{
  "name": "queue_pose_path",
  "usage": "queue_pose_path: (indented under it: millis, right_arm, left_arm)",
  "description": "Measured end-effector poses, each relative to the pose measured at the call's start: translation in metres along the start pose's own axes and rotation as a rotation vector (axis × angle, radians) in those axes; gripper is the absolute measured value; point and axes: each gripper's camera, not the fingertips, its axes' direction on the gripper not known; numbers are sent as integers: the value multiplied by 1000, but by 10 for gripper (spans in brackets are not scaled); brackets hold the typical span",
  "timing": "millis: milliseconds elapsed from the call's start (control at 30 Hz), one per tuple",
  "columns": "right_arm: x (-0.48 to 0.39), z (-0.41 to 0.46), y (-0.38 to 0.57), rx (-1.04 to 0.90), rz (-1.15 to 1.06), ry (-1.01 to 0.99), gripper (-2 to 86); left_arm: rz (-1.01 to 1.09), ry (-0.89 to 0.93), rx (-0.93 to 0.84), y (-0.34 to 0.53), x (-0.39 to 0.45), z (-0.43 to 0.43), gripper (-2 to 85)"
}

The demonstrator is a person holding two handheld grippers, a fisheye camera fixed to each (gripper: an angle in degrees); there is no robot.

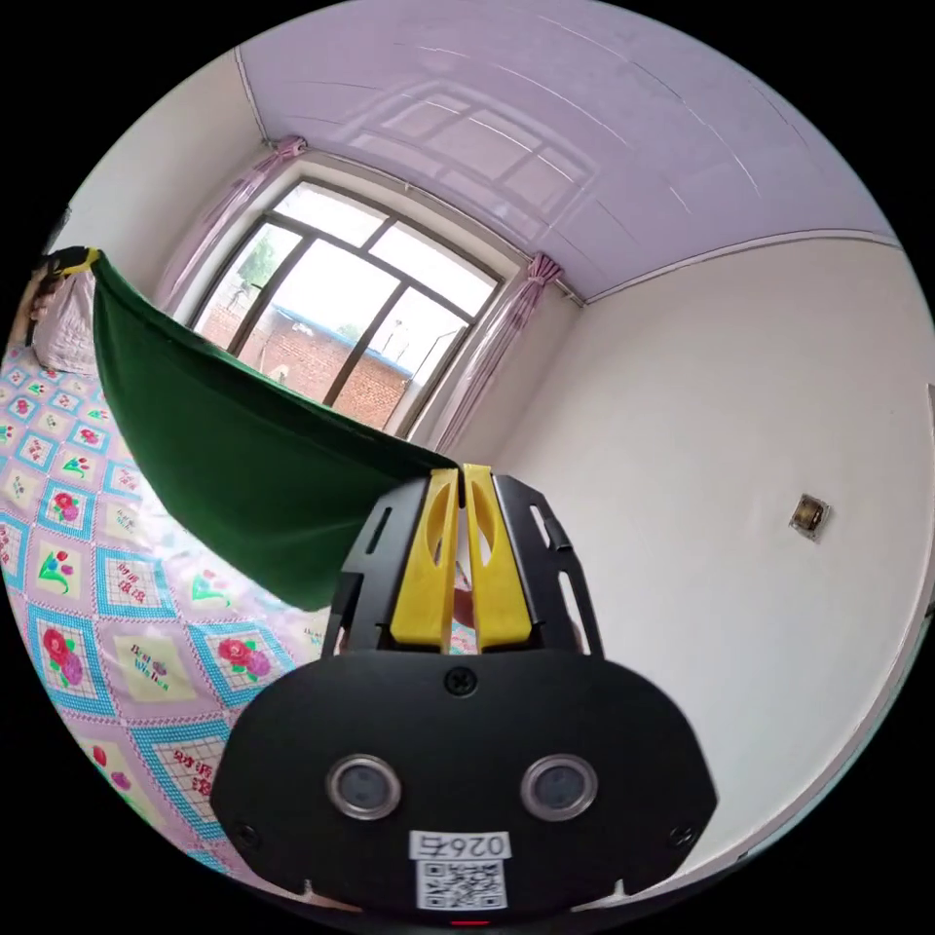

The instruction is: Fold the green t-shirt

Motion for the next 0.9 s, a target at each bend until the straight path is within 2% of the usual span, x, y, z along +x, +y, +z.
queue_pose_path:
  millis: [167, 333, 433, 633, 900]
  right_arm:
    - [-49, 5, 137, -165, -45, -107, -16]
    - [-89, 35, 272, -519, 70, -287, -15]
    - [-101, 50, 331, -708, 122, -356, -16]
    - [-111, 68, 398, -941, 93, -405, -16]
    - [-89, 92, 432, -1020, 172, -443, -16]
  left_arm:
    - [-211, 33, -208, 152, -12, 20, -5]
    - [-576, 57, -361, 327, -28, 44, -5]
    - [-735, 30, -442, 395, -26, 48, -5]
    - [-933, 14, -580, 474, -19, 55, -4]
    - [-1072, -19, -651, 527, -24, 57, -5]
